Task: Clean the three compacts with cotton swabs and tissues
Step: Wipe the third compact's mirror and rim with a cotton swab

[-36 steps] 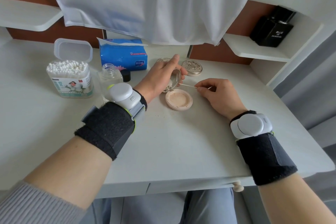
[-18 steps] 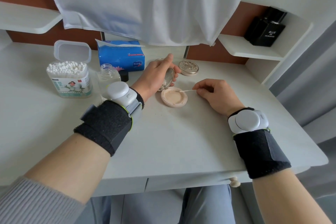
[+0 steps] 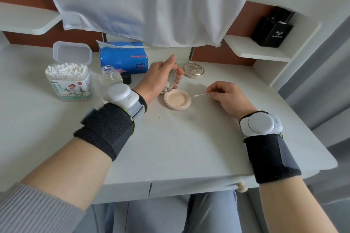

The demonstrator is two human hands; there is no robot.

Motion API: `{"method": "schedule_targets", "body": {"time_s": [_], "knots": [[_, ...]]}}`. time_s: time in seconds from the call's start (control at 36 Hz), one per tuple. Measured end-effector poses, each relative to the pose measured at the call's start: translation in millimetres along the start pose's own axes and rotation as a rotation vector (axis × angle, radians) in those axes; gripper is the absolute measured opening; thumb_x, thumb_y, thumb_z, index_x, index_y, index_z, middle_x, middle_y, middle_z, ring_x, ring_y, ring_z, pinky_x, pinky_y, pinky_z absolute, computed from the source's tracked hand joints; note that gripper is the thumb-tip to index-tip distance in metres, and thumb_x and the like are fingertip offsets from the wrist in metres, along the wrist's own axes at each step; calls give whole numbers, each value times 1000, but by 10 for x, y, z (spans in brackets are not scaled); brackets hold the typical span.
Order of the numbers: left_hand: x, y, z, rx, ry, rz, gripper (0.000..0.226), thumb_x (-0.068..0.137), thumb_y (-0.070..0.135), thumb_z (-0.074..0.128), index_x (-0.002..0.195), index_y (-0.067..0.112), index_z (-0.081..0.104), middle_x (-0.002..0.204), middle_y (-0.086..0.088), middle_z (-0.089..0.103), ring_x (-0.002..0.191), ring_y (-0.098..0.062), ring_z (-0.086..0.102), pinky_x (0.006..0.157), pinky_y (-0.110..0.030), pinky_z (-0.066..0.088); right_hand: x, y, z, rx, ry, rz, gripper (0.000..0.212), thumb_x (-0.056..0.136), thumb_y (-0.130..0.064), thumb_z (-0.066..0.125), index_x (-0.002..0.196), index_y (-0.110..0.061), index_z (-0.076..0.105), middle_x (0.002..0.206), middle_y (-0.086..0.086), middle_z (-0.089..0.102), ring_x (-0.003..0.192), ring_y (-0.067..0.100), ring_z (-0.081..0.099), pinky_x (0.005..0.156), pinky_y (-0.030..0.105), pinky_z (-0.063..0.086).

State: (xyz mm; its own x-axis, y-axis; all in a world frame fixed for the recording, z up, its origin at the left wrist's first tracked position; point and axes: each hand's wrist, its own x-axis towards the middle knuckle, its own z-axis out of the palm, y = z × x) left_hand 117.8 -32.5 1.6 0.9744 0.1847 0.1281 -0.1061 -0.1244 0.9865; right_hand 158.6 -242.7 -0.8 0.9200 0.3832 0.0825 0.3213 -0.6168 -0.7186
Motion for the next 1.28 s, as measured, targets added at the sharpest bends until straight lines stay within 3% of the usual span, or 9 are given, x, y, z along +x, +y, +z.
{"method": "schedule_targets", "body": {"time_s": [0.14, 0.39, 0.64, 0.89, 1.03, 1.28], "knots": [[5, 1, 4, 0, 13, -9, 51, 102, 42, 34, 84, 8, 67, 90, -13, 64, 81, -20, 63, 75, -38, 58, 16, -4, 37, -4, 16, 3, 30, 89, -9, 54, 71, -31, 62, 72, -6, 58, 68, 11, 50, 62, 23, 40], [13, -6, 22, -11, 79, -10, 51, 102, 41, 36, 89, 2, 65, 82, -9, 62, 76, -18, 61, 78, -41, 56, 17, 0, 77, 11, 9, -15, 27, 89, -11, 56, 74, -33, 63, 79, -1, 61, 74, 15, 53, 72, 28, 45], [4, -11, 28, 3, 84, -2, 50, 102, 42, 35, 87, 4, 64, 81, -6, 62, 77, -16, 61, 75, -35, 57, 10, -10, 83, -30, -17, -34, 28, 89, -13, 57, 74, -36, 62, 73, -5, 59, 71, 13, 53, 70, 25, 45], [8, -19, 16, 18, 91, 3, 49, 102, 43, 34, 87, 6, 64, 84, -6, 62, 76, -13, 61, 77, -36, 57, -12, -38, 23, 102, -58, 34, 29, 83, -1, 52, 69, -25, 63, 70, -4, 58, 66, 14, 52, 62, 24, 41], [19, -33, 9, 30, 94, 2, 49, 101, 44, 34, 84, 10, 64, 86, -6, 64, 79, -15, 63, 78, -38, 57, 19, -6, 61, 95, -35, 21, 30, 89, -4, 52, 75, -29, 62, 76, -5, 59, 73, 15, 52, 72, 29, 43], [10, -3, 34, 24, 113, 9, 49, 101, 43, 35, 86, 7, 64, 82, -5, 63, 76, -14, 61, 76, -37, 57, 33, 11, 82, 15, -18, 11, 31, 89, -9, 53, 73, -33, 62, 73, -7, 58, 71, 13, 52, 69, 26, 43]]}}
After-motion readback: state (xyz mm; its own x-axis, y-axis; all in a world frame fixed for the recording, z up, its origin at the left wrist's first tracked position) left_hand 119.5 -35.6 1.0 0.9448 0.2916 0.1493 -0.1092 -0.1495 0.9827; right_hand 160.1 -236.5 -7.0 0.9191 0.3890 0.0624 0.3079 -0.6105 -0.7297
